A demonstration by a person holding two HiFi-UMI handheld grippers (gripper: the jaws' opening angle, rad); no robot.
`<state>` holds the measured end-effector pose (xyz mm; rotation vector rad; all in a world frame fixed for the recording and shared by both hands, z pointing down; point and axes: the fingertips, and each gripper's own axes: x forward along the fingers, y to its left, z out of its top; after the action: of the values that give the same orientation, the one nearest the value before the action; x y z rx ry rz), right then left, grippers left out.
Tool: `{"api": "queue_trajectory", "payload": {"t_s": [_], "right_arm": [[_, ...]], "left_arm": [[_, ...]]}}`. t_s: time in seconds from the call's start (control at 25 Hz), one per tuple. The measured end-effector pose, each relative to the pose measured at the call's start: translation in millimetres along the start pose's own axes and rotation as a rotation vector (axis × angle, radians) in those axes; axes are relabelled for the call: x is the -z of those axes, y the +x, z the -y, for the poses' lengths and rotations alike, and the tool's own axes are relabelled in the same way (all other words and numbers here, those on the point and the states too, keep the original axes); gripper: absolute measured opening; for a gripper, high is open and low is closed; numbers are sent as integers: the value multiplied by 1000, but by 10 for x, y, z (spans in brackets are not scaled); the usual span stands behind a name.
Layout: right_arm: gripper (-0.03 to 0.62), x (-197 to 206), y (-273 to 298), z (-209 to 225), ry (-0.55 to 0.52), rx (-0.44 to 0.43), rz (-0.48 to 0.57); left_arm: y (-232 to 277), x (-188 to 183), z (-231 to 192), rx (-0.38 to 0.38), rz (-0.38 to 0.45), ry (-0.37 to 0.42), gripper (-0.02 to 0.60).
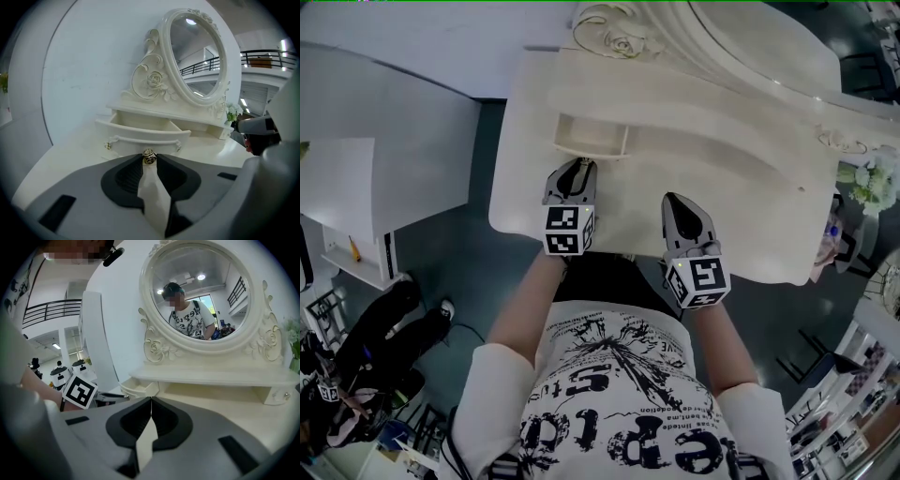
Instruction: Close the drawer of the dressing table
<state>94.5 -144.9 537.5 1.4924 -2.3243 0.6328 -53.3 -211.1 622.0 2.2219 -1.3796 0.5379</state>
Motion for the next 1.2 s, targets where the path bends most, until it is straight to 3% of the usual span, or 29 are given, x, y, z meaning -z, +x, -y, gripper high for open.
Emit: {"api": "queue_trajectory", "payload": {"t_s": [0.36,1.2], "right_arm": [[17,-67,14,19,6,5,12],[17,-268,131,165,-32,15,31]], "left_arm": [[68,-53,-40,-5,-26,-31,101],[416,-323,-165,3,-17,2,101]]}}
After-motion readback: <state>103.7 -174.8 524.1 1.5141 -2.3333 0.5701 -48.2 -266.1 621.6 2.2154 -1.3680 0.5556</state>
